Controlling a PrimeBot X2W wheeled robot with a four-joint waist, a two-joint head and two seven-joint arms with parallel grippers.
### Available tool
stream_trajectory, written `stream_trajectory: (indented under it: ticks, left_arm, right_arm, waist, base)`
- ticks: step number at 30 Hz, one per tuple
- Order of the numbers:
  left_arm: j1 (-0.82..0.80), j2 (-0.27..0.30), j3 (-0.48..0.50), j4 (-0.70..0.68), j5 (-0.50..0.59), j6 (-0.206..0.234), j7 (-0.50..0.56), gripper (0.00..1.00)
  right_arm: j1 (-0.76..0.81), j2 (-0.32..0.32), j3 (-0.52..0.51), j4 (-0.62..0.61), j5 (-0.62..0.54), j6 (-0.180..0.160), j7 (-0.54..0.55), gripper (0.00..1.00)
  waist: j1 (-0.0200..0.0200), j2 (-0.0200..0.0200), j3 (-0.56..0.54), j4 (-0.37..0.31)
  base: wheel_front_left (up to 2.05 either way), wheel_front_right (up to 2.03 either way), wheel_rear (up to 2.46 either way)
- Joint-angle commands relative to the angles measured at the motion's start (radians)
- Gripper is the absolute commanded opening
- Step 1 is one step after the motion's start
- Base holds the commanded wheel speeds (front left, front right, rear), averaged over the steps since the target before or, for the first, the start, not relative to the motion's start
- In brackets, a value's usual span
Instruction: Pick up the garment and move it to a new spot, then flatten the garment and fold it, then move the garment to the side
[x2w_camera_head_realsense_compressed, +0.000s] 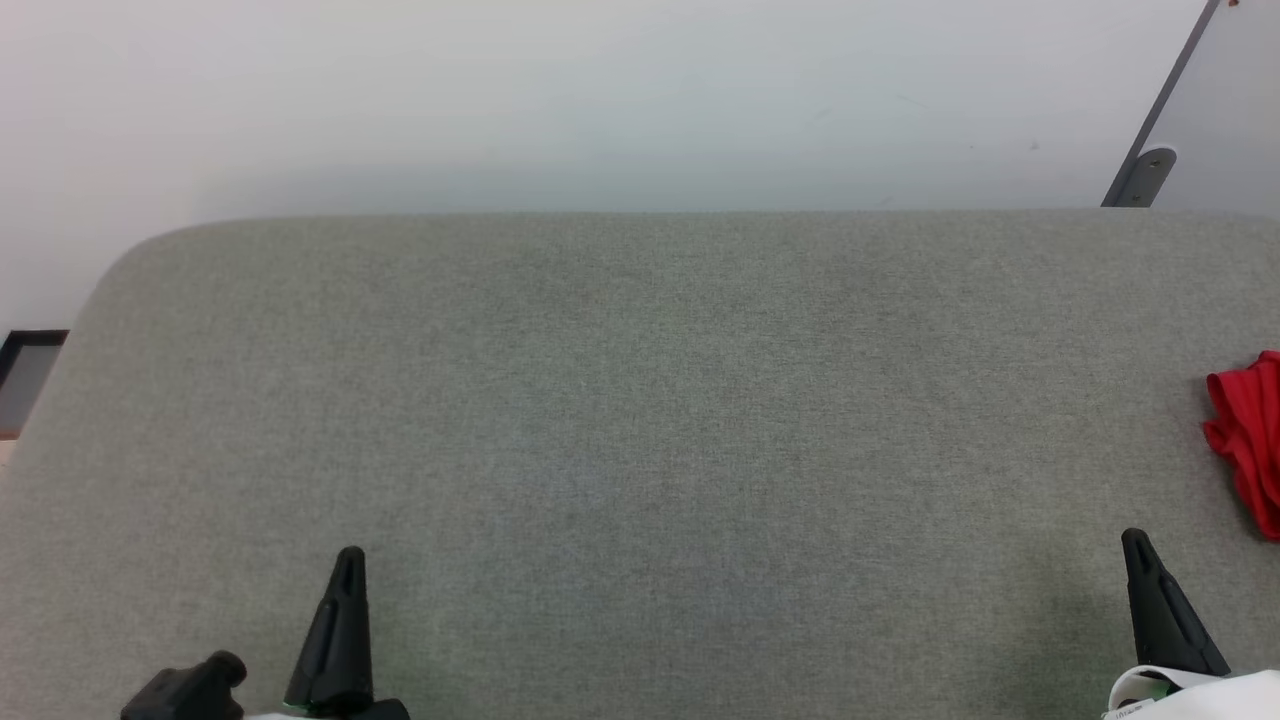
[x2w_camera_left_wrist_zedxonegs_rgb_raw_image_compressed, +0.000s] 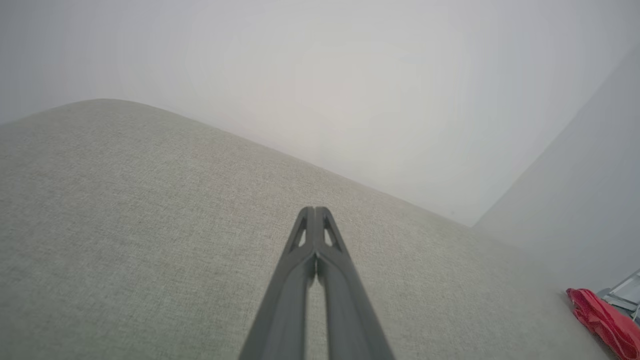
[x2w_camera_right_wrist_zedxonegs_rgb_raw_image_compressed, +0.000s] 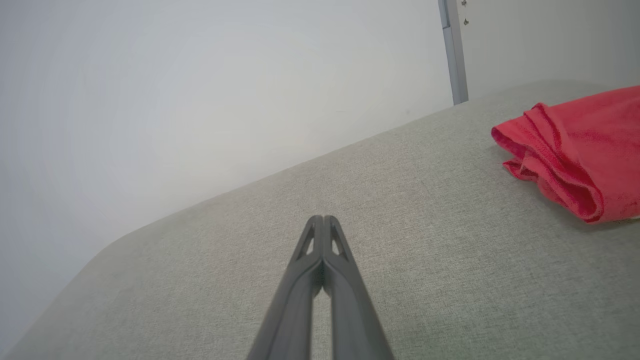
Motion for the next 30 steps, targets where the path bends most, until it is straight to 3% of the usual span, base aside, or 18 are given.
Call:
stream_trajectory:
  ticks: [1, 30]
  left_arm:
    - [-0.025, 0.010, 0.000, -0.004, -0.043, -0.001, 0.006, 0.00]
    - [-0.097, 0.015, 0.004, 0.077, -0.469, -0.003, 0.103, 0.00]
  right_arm:
    - [-0.029, -0.003, -0.011, -0.008, 0.039, 0.000, 0.007, 0.00]
    - [-0.079, 0.056, -0.045, 0.041, 0.393, -0.001, 0.103, 0.00]
  waist:
    - [0.0000, 0.0000, -0.001, 0.000]
    - [0.0000, 0.0000, -0.011, 0.001]
  base:
    - [0.00, 0.00, 0.00]
    - [0.00, 0.00, 0.00]
